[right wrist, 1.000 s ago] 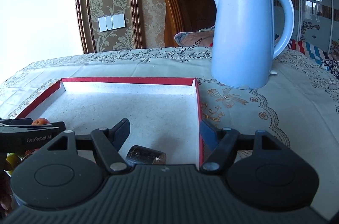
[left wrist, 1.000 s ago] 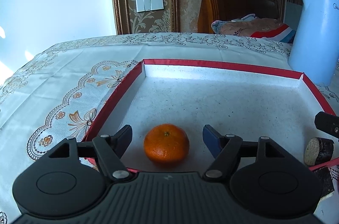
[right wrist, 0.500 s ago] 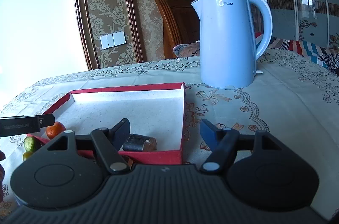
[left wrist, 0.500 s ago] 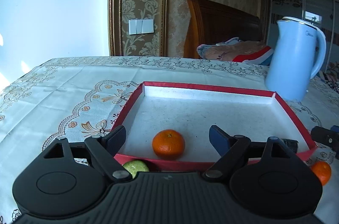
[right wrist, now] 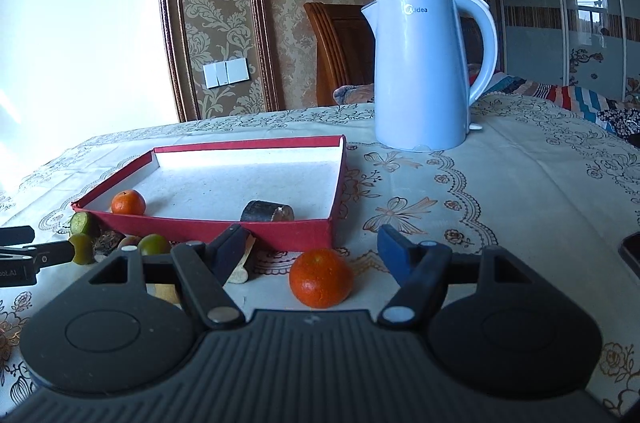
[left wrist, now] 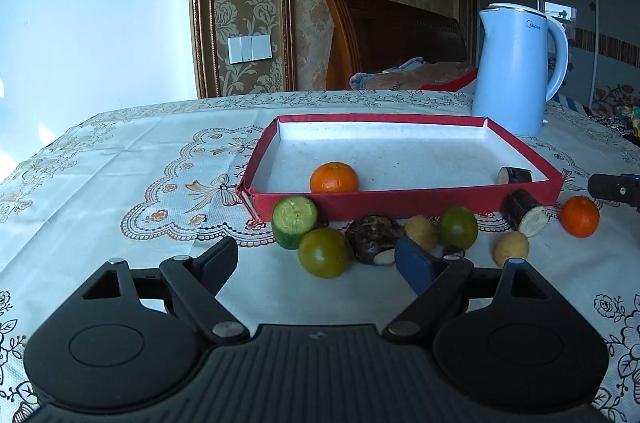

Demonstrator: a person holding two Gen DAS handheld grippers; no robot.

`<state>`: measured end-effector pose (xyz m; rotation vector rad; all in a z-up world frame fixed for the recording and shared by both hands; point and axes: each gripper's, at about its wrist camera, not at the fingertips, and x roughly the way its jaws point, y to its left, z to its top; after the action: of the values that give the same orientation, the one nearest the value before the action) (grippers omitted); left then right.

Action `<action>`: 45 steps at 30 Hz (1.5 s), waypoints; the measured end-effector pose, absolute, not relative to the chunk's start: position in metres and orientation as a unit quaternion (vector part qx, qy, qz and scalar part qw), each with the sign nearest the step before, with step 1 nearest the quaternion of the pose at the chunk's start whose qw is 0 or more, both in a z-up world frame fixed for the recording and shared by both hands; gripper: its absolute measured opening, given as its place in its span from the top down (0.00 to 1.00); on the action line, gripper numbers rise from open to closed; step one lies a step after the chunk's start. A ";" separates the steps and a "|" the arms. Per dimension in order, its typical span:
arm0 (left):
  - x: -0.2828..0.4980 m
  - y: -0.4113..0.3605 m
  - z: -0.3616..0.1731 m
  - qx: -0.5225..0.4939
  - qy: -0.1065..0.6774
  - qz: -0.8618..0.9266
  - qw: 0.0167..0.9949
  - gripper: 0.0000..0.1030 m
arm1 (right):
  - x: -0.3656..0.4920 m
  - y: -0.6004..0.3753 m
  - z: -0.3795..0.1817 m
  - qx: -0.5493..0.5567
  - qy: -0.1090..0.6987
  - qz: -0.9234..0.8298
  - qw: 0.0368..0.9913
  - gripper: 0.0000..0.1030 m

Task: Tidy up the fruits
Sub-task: 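Withdraw both open grippers from the tray back toward the fruits, then close the right gripper around the second mandarin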

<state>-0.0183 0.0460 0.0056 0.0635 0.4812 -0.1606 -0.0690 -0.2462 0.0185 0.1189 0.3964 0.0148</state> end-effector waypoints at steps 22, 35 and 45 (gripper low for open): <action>0.008 0.036 0.001 0.012 0.276 -0.054 0.959 0.21 | -0.069 -0.247 0.011 0.065 0.203 0.009 0.977 0.31; 0.019 0.022 -0.003 0.009 0.293 -0.069 0.954 0.34 | -0.067 -0.248 0.011 0.054 0.233 0.004 0.971 0.31; 0.022 0.022 -0.004 0.003 0.297 -0.068 0.952 0.34 | -0.047 -0.242 0.007 0.023 0.274 0.015 0.961 0.32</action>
<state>0.0216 0.0224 -0.0038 0.0068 0.6034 -0.1381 -0.0474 -0.2424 0.0069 0.0456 0.5560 0.0298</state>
